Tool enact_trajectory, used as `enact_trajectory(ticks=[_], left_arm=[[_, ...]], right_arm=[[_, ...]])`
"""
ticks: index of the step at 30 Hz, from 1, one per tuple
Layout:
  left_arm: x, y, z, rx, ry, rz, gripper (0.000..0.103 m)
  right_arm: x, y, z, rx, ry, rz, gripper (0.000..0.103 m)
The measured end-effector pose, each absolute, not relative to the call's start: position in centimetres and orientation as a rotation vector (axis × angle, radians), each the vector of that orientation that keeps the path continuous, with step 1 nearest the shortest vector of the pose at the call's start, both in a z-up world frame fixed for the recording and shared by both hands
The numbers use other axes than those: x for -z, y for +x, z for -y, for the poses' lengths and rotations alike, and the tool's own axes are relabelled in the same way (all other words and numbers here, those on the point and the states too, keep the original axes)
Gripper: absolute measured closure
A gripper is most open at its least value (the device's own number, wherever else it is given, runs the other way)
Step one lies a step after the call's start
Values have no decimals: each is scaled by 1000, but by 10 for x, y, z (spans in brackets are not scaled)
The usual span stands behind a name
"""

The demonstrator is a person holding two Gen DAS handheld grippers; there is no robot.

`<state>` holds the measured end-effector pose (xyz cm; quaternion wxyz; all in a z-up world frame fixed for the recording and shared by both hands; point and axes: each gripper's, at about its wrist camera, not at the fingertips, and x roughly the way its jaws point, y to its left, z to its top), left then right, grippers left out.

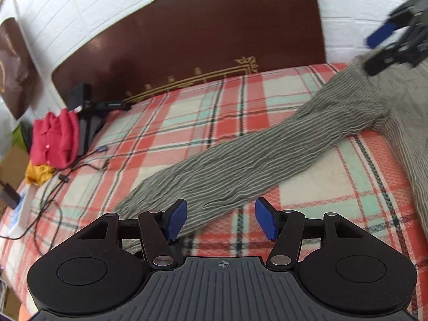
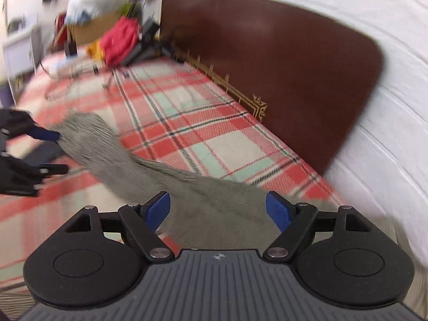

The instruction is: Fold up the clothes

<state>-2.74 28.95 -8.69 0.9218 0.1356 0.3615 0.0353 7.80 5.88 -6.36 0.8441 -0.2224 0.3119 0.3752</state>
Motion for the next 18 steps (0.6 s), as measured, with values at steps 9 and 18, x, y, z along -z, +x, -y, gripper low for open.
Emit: enact_trajectory(ticks=[9, 18], left_arm=[[100, 3, -303, 14, 297, -809, 31], [106, 10, -316, 51, 193, -828, 90]], right_arm=[[94, 129, -102, -932, -654, -724, 19], [110, 148, -100, -984, -599, -873, 93]])
